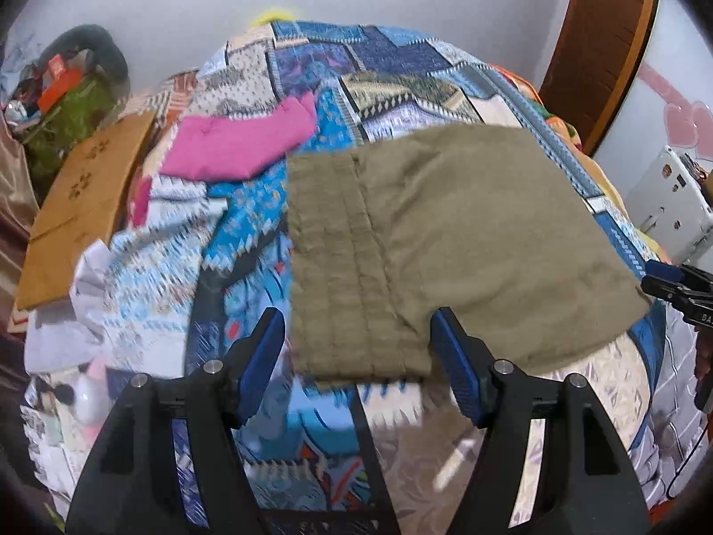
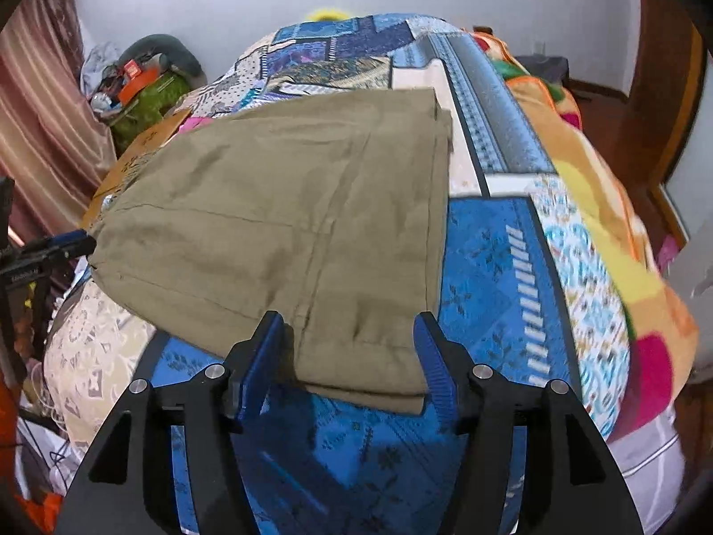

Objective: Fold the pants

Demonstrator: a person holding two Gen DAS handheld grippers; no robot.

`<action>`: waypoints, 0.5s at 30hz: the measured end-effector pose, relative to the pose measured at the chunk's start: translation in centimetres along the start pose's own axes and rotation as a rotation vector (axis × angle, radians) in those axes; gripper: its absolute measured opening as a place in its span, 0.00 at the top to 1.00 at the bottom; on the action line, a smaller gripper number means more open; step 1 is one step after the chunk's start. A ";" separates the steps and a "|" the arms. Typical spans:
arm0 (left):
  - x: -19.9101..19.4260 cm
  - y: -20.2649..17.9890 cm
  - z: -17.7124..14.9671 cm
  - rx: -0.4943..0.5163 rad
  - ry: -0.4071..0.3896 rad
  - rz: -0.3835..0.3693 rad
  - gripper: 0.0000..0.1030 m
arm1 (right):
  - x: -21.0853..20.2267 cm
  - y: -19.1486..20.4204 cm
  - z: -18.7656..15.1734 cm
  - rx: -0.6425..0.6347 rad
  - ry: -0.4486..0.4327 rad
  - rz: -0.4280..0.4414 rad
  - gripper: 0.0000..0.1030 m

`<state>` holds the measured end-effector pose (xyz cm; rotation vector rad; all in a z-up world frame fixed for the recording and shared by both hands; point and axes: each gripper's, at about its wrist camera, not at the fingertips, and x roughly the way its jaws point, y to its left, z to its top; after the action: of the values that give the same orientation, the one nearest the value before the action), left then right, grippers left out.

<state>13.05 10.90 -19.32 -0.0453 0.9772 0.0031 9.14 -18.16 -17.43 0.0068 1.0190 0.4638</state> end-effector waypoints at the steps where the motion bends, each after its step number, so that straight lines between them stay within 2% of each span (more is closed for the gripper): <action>1: -0.1 0.2 0.6 -0.001 -0.009 0.009 0.33 | -0.2 -0.1 0.4 -0.012 -0.009 0.000 0.44; 8: 1.6 3.1 5.8 -0.071 -0.022 0.016 0.32 | -0.6 -1.2 5.3 -0.037 -0.099 -0.021 0.44; 11: 3.3 3.8 7.8 -0.081 -0.005 0.030 0.32 | 0.4 -2.3 7.7 -0.034 -0.121 -0.036 0.44; 15: 5.8 4.2 9.7 -0.088 0.026 0.001 0.31 | 2.5 -4.1 10.6 -0.022 -0.130 -0.067 0.44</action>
<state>24.30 15.40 -18.87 -0.1257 1.0026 0.0468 20.49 -18.73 -14.75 -0.0166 0.8842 0.4078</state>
